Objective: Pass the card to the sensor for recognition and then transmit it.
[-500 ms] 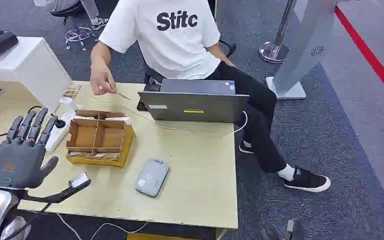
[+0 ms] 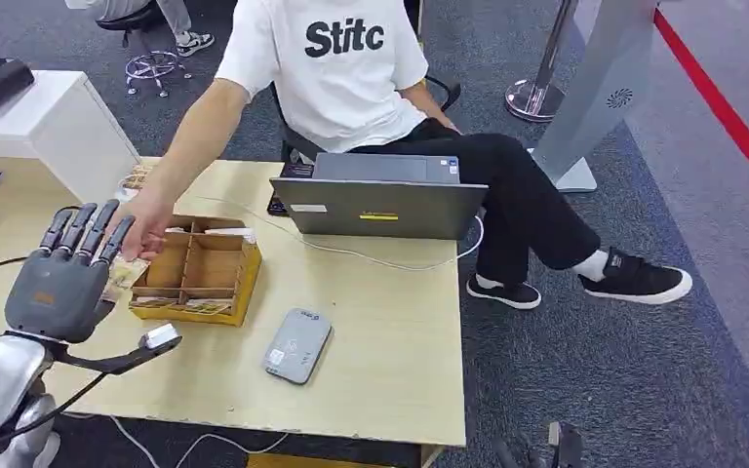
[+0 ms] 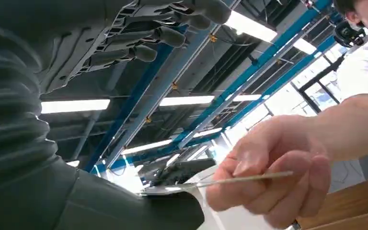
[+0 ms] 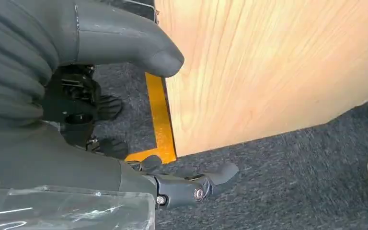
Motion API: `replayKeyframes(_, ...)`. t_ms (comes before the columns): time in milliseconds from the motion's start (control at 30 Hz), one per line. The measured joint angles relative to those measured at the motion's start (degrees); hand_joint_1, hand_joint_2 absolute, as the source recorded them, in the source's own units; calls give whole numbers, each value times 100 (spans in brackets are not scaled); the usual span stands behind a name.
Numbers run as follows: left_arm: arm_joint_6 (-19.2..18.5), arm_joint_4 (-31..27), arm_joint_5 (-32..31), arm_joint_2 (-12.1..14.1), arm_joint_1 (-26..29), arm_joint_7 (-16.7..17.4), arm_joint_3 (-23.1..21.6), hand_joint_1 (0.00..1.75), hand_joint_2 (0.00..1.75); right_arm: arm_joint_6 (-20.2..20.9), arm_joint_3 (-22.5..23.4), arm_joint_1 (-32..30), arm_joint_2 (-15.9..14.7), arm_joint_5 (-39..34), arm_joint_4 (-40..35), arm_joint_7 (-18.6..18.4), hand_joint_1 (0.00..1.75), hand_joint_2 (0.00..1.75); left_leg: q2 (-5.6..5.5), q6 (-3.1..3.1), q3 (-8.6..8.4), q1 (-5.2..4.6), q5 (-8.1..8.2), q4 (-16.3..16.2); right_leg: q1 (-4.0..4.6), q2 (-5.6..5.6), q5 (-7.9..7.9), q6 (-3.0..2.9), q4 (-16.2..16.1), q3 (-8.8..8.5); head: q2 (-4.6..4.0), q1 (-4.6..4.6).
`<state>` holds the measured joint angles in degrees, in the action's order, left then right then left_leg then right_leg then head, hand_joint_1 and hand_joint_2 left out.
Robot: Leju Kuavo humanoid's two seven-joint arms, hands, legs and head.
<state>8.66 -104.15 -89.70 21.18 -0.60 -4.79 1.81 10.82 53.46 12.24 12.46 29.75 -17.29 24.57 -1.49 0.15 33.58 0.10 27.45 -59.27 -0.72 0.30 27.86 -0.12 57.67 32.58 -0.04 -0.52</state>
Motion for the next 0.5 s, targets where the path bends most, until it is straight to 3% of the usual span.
replayKeyframes(33, 11, 17, -4, 0, -9, 4, -17, 0, 175, 0, -18, 0, 0, -2, 2, 0, 0, 175, 1, 0, 0, 0, 0, 0, 0, 1, 0, 0, 0, 0, 0, -2)
replayKeyframes(67, 20, 39, -9, 0, -19, 9, -33, 10, 175, 0, -31, 0, 0, -4, 4, 0, 0, 175, 1, 0, -1, 1, 0, 0, 0, 0, 0, 0, 0, 0, 0, -2)
replayKeyframes(100, 28, 59, -11, 0, -26, 15, -39, 164, 175, 0, -46, 0, 0, -18, 4, 0, 0, 175, 2, 0, -1, 2, 0, 0, 0, 1, 0, 0, 0, 1, 0, -2)
replayKeyframes(133, 44, 81, -11, 0, -34, 22, -44, 175, 175, 0, -63, 0, 0, -20, 4, 0, 0, 175, 2, 0, -1, 2, 0, 0, 0, 1, 0, 0, 0, 1, 0, 0)
replayKeyframes(500, 230, 155, 24, -53, -35, 22, -111, 175, 175, -2, -153, 0, 0, -55, 4, -2, 0, 175, 1, 0, 2, 2, 0, 0, 0, 1, 0, 0, 1, 2, 0, -2)
